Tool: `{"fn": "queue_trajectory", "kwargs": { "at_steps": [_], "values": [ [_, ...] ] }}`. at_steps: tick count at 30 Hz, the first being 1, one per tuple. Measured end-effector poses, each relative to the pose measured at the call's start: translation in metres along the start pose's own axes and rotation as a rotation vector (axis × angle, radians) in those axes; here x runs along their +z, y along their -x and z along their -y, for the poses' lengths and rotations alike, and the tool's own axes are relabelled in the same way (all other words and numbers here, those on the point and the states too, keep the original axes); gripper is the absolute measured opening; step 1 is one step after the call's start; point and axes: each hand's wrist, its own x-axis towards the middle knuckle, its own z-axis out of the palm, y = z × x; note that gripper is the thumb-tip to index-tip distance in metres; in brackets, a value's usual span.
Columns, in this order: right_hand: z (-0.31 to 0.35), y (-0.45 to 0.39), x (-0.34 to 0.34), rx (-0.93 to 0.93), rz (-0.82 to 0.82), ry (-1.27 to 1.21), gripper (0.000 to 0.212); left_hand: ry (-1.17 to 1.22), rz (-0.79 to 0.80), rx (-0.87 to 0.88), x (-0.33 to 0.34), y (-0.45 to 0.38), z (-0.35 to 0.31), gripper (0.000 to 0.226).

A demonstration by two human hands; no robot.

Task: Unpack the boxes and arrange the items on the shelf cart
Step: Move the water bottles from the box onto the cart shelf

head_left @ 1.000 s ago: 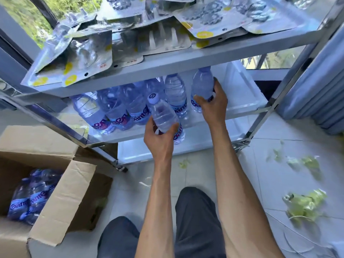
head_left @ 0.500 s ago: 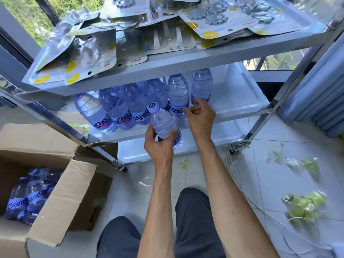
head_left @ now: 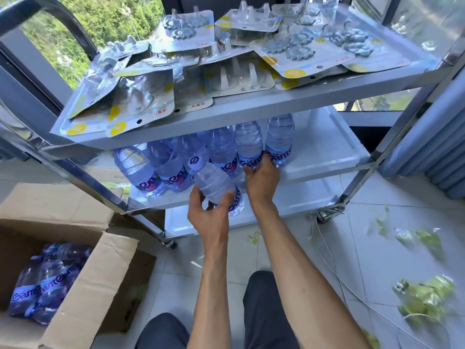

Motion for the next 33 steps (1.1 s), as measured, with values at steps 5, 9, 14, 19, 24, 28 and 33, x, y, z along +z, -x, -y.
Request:
{"fn": "queue_trajectory", "kwargs": {
  "at_steps": [5, 9, 14, 19, 24, 28, 33],
  "values": [
    [0.002, -0.007, 0.008, 0.004, 0.034, 0.056, 0.032, -0.028, 0.026, 0.049, -0.001, -0.011, -0.002, 0.049],
    [0.004, -0.018, 0.014, -0.033, 0.045, 0.095, 0.036, -0.053, 0.055, 0.018, -0.007, -0.010, 0.010, 0.046],
    [0.000, -0.022, 0.023, -0.044, 0.042, 0.110, 0.047, -0.079, 0.071, -0.009, -0.010, -0.003, 0.024, 0.054],
    [-0.004, -0.031, 0.030, -0.019, 0.034, 0.154, 0.053, -0.093, 0.098, -0.019, -0.014, -0.006, 0.029, 0.052],
    [-0.003, -0.049, 0.035, 0.004, 0.026, 0.212, 0.053, -0.086, 0.086, -0.025, -0.020, -0.009, 0.029, 0.053],
    [-0.004, -0.057, 0.042, 0.020, 0.021, 0.238, 0.054, -0.086, 0.090, -0.038, -0.020, -0.010, 0.028, 0.054],
    [0.000, -0.063, 0.048, 0.061, 0.038, 0.179, 0.050, -0.080, 0.083, -0.051, -0.021, -0.012, 0.028, 0.057]
  ]
}}
